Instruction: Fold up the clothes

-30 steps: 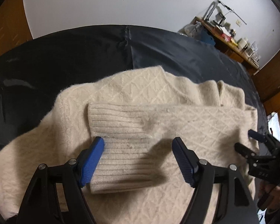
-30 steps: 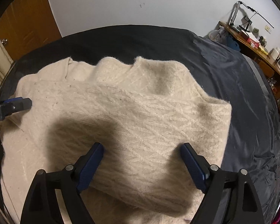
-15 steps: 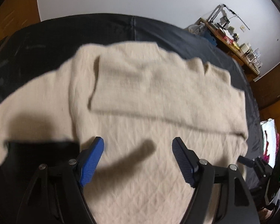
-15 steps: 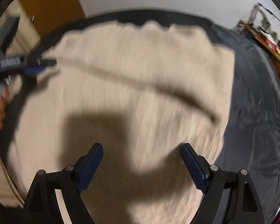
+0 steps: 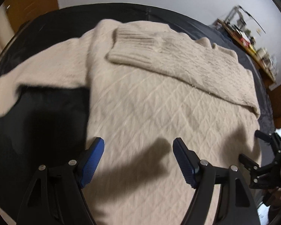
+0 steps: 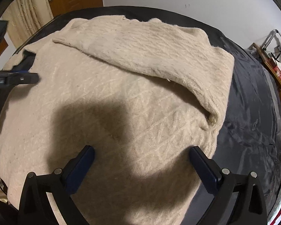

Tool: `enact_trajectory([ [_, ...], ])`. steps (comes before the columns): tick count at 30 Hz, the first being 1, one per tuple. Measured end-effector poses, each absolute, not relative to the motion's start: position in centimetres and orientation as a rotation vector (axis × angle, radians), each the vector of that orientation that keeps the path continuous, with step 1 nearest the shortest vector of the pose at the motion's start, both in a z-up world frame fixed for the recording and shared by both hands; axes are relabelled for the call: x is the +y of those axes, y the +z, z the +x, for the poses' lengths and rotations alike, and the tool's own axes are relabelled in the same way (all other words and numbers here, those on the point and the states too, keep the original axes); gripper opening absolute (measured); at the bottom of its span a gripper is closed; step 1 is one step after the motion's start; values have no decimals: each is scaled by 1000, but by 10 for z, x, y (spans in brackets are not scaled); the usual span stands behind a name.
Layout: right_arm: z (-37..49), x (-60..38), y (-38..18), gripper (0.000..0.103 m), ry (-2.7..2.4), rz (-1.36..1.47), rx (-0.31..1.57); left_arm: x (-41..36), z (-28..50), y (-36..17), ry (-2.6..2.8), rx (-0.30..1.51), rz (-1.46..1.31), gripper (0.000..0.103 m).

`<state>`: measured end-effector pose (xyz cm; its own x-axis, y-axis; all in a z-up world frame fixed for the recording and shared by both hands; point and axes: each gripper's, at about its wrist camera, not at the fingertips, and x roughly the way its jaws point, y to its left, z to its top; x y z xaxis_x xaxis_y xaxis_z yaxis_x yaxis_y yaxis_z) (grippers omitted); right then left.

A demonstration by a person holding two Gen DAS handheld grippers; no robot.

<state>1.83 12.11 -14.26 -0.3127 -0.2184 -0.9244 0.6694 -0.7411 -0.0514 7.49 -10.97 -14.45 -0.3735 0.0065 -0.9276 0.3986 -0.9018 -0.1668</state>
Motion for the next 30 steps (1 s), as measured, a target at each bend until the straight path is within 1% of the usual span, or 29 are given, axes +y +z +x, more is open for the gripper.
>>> enact_trajectory([
  [4,28,126,-132,102,-2123,1385,615,-118,107,-134,-2306,582,1552,79],
  [5,33,127,-127,102,-2134,1377,615,-123,115,-133,-2293,611,1539,79],
  [8,60,128,-117,102,-2070,1332,532,-147,137,-130,-2242,740,1487,79],
  [10,82,125,-124,102,-2007,1333,533,-165,147,-130,-2211,822,1444,79],
  [12,95,125,-136,102,-1962,1355,582,-186,156,-129,-2176,908,1392,79],
  [15,110,133,-146,103,-1974,1324,650,-215,163,-133,-2117,977,1355,79],
  [19,105,134,-145,103,-2002,1409,607,-258,174,-135,-2052,986,1317,79],
  [23,102,119,-137,103,-2024,1492,517,-310,202,-134,-1971,1046,1218,79],
  [28,107,74,-118,103,-2055,1470,492,-378,240,-143,-1866,1239,1073,79],
  [30,108,55,-112,103,-2062,1452,475,-395,249,-146,-1844,1284,1041,79],
])
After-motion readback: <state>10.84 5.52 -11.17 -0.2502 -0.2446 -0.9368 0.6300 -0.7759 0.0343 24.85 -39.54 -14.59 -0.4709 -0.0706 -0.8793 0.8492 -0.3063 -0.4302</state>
